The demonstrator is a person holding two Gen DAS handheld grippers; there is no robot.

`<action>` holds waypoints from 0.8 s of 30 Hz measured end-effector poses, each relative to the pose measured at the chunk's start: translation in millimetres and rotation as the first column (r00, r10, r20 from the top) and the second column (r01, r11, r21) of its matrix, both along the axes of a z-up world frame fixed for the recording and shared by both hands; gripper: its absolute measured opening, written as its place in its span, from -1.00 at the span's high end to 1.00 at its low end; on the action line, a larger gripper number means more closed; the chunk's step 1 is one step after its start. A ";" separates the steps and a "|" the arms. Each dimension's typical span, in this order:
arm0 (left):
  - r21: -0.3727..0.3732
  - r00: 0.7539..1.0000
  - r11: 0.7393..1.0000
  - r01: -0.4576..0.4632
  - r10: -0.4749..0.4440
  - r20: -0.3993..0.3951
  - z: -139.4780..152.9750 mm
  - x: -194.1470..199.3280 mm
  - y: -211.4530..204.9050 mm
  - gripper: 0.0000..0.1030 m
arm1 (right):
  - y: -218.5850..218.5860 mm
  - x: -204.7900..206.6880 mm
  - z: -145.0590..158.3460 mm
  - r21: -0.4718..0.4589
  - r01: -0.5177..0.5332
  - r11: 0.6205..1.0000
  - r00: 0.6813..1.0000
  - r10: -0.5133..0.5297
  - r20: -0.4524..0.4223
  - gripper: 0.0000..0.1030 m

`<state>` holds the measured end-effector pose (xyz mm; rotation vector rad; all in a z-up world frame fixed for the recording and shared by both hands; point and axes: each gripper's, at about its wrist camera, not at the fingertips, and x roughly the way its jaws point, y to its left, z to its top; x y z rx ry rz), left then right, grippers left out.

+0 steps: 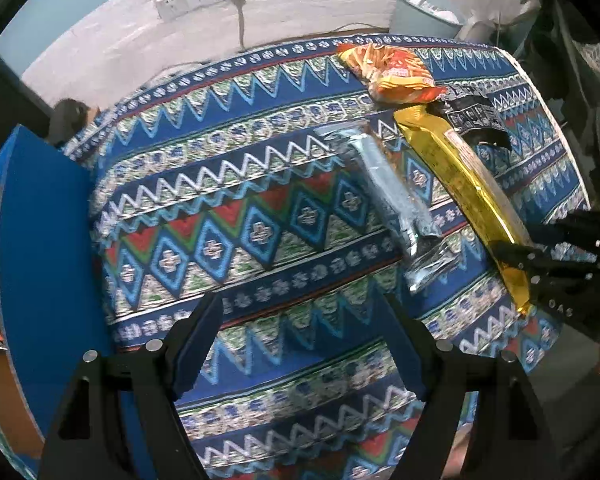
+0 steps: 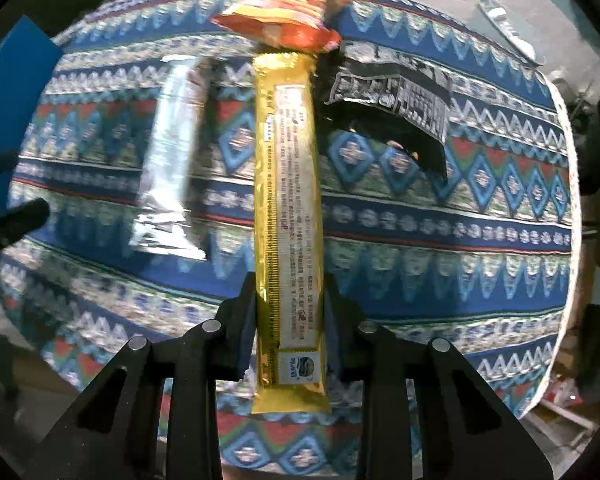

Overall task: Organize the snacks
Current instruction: 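Grasp the silver foil bar with the left tool while the right tool grasps a gold bar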

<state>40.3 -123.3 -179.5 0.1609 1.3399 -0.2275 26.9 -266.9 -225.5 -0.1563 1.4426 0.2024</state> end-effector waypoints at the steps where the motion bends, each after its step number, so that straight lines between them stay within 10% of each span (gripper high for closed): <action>1: -0.013 1.000 1.000 -0.009 0.009 -0.008 -1.2 2.4 -1.5 -0.56 | -3.2 -0.3 -1.8 -0.006 0.004 1.000 1.000 -0.004 -0.003 0.46; 24: -0.157 0.975 0.966 -0.208 0.192 -0.111 -37.6 81.7 -56.7 -0.71 | -75.4 36.4 23.6 0.130 0.070 0.989 0.996 -0.077 0.051 -0.03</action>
